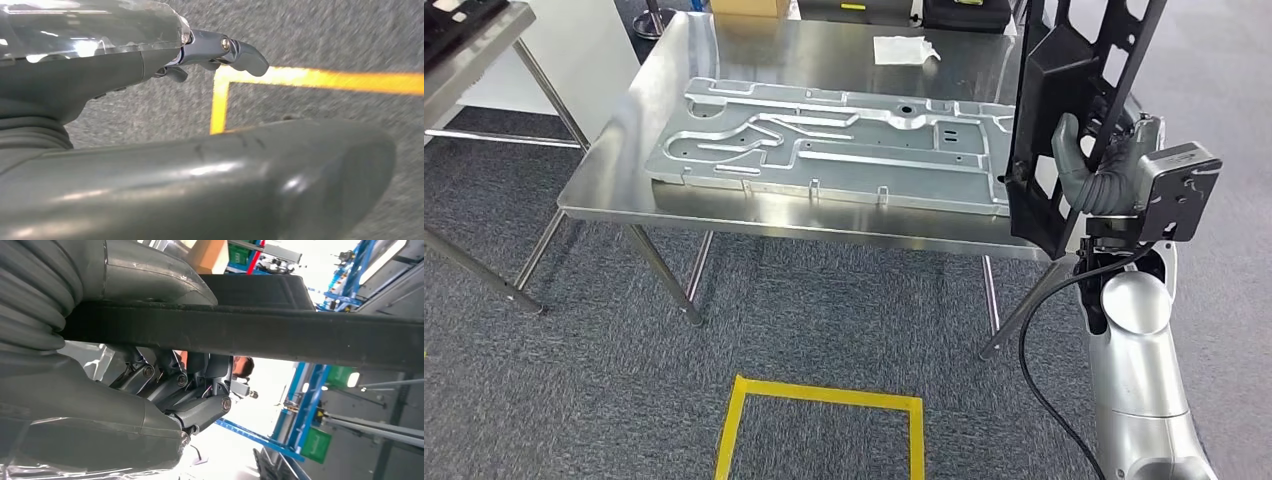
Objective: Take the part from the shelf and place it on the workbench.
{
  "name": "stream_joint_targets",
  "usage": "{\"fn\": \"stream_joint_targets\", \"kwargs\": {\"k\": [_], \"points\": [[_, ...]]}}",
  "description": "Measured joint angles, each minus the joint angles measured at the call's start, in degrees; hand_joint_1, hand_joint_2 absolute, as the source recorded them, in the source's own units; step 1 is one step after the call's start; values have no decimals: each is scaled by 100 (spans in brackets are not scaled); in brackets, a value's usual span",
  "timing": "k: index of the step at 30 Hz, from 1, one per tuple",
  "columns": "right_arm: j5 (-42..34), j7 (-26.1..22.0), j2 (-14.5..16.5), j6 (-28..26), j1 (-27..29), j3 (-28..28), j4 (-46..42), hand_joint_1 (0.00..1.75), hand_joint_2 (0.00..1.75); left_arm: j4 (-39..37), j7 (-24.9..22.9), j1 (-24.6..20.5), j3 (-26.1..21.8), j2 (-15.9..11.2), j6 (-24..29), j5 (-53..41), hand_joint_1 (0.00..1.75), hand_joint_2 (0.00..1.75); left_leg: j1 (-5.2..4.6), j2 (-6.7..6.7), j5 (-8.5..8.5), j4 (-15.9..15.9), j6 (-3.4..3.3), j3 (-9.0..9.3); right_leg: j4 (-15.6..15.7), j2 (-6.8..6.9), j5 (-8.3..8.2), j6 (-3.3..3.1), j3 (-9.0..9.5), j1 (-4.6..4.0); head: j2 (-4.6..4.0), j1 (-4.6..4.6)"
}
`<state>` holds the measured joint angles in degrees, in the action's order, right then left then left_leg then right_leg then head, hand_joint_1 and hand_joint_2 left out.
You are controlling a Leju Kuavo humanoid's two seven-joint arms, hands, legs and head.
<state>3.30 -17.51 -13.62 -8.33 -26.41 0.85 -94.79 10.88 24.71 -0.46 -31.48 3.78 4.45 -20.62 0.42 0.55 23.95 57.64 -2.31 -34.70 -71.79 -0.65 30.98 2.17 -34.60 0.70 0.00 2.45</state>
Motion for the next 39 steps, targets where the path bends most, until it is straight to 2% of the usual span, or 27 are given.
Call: {"fn": "stream_joint_targets", "kwargs": {"k": [2,3,4,6,7,8,10,12,14,15,16,18,19,20,21,22,25,26,27,30,31,32,34,35,36,38,39], "points": [[-1,5,-21,-5,26,0,6,175,175,0,1,-1,-4,2,-4,-17,0,0,6,18,163,-51,1,243,-215,10,496,32,-417,19,0,-1],[-2,9,-34,-6,36,-1,7,175,175,0,0,2,-5,3,-8,-24,0,0,9,26,260,-60,7,375,-138,20,707,43,-540,25,0,-1],[-4,17,-49,-6,43,-2,7,175,175,0,-2,6,-6,3,-13,-30,0,0,13,33,365,-63,17,513,52,32,759,47,-608,29,0,-1],[-11,35,-82,-4,55,-6,9,175,175,0,-7,15,-6,4,-20,-38,0,0,17,37,544,-64,45,740,530,57,441,46,-647,36,0,-2],[-14,41,-92,-3,60,-8,10,175,175,0,-9,18,-6,4,-22,-40,0,0,18,37,593,-64,55,801,693,64,259,44,-644,37,0,-2],[-15,44,-98,-2,63,-9,11,175,175,0,-10,19,-6,5,-23,-40,0,0,18,37,614,-64,59,825,767,69,152,44,-643,38,0,-3],[-15,44,-99,-2,63,-9,11,175,175,0,-10,19,-6,5,-23,-41,0,0,18,37,617,-64,59,829,779,70,129,43,-643,38,0,-3],[-15,46,-103,-2,67,-11,12,175,175,0,-10,21,-6,5,-23,-42,0,0,18,37,636,-65,62,841,849,76,-8,41,-643,39,0,-3],[-21,61,-127,6,94,-23,30,175,175,-2,-19,14,-7,5,-30,-51,0,0,4,48,776,-73,115,930,1079,98,-632,-33,-641,0,0,-2],[-22,72,-153,9,106,-40,27,175,175,-1,-25,-7,-8,5,-38,-67,0,0,4,40,766,225,178,842,1197,95,-818,-132,-540,-14,0,1],[-23,81,-177,12,125,-56,24,175,175,0,-33,-35,-8,6,-51,-84,0,0,4,31,807,619,247,670,1295,88,-939,-232,-411,-28,0,5],[-18,87,-205,9,175,-80,0,175,175,4,-41,-79,-7,9,-74,-109,0,0,19,0,998,1526,349,84,1337,51,-650,-365,-74,-23,0,10],[-16,88,-205,10,216,-86,-1,175,175,4,-45,-79,-6,11,-80,-111,0,0,19,-3,1247,1666,354,-131,1336,42,-562,-369,38,-29,0,11],[-11,91,-205,10,255,-93,-2,175,175,4,-47,-71,-7,11,-80,-110,0,0,17,-6,1435,1656,341,-277,1335,33,-476,-368,153,-35,0,10],[-7,93,-205,10,288,-101,-6,175,175,4,-49,-62,-9,11,-79,-109,0,0,12,-7,1492,1516,314,-367,1335,23,-387,-364,270,-42,0,10],[-1,97,-205,11,314,-106,-10,175,175,4,-49,-54,-13,11,-76,-107,0,0,1,-8,1350,1268,270,-413,1336,16,-297,-360,386,-52,0,10],[28,107,-204,22,398,-117,-10,175,175,3,-51,-20,-27,5,-62,-105,0,0,-77,12,83,394,129,-461,1320,-11,-42,-311,617,-76,0,9],[45,116,-204,33,428,-125,-9,175,175,2,-54,-15,-30,3,-60,-105,0,0,-101,20,-198,267,106,-467,1317,-22,22,-276,643,-75,0,10],[61,124,-205,46,446,-133,-9,175,175,2,-57,-19,-31,2,-57,-106,0,0,-119,27,-269,238,101,-468,1319,-33,67,-238,665,-77,0,9],[89,132,-218,67,458,-164,-39,175,175,3,-61,-52,-32,14,-55,-107,0,0,-92,13,-242,102,54,-333,1247,-14,210,-139,667,-52,0,9],[90,128,-223,68,448,-173,-48,175,175,3,-61,-65,-32,17,-55,-107,0,0,-69,11,-228,41,35,-270,1028,-4,313,-106,556,-44,0,9],[92,126,-227,68,444,-179,-50,175,175,3,-61,-77,-32,19,-54,-107,0,0,-56,12,-203,8,21,-219,692,7,437,-73,359,-28,0,8],[92,125,-229,73,454,-187,-46,175,175,2,-62,-96,-32,20,-54,-106,0,0,-35,19,-132,-6,15,-143,-29,11,614,-8,-151,14,0,8],[94,129,-228,81,467,-188,-42,175,175,2,-62,-99,-33,21,-54,-106,0,0,-26,24,-89,0,26,-101,-199,16,562,22,-331,40,0,8],[101,133,-228,97,470,-188,-34,175,175,2,-65,-99,-34,23,-52,-105,0,0,-15,31,-41,12,42,-51,-162,22,385,51,-413,67,0,8],[157,154,-227,160,403,-181,15,175,175,2,-78,-97,-41,35,-43,-103,0,0,15,36,77,89,82,32,443,38,-190,162,-305,137,0,8],[227,170,-220,183,327,-164,85,175,175,3,-86,-103,-53,26,-33,-101,0,0,8,43,143,167,103,35,776,38,-391,243,-206,165,0,5]]}}
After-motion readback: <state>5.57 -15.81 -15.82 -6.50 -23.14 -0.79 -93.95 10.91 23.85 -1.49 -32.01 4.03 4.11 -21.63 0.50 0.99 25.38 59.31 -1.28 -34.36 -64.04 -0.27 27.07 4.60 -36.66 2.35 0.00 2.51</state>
